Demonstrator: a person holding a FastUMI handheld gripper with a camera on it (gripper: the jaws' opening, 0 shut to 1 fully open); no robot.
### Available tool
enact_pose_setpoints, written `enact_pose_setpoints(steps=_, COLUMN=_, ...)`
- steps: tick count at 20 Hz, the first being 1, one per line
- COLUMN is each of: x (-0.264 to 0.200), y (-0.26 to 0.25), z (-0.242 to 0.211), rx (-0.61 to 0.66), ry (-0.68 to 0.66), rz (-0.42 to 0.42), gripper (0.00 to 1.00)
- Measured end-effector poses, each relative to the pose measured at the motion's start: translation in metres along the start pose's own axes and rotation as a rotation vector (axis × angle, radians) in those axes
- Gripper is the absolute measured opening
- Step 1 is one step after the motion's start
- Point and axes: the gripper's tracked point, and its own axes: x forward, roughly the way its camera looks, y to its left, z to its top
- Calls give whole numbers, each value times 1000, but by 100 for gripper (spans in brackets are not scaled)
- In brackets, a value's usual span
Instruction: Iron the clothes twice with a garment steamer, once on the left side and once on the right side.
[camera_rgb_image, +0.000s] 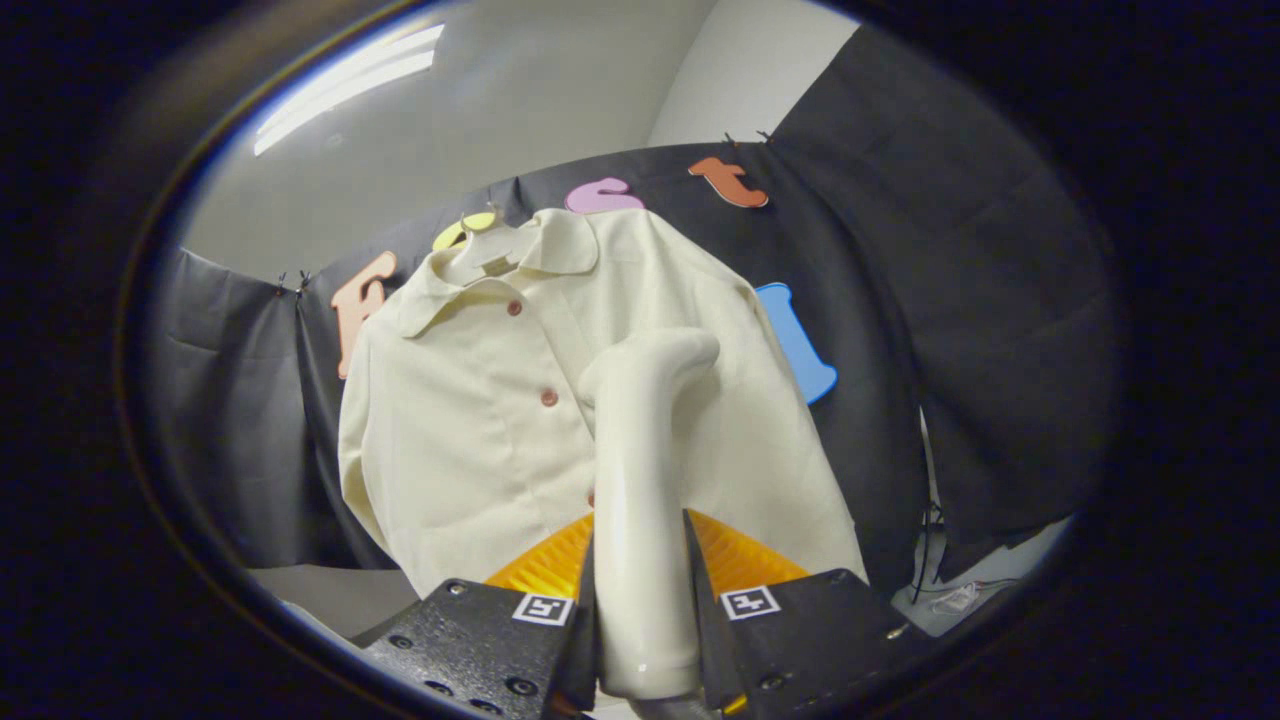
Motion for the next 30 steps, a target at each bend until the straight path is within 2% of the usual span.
enact_pose_setpoints(steps=30, x=-59, y=-60, z=-111, rx=55, ry=153, rz=-94, gripper=40)
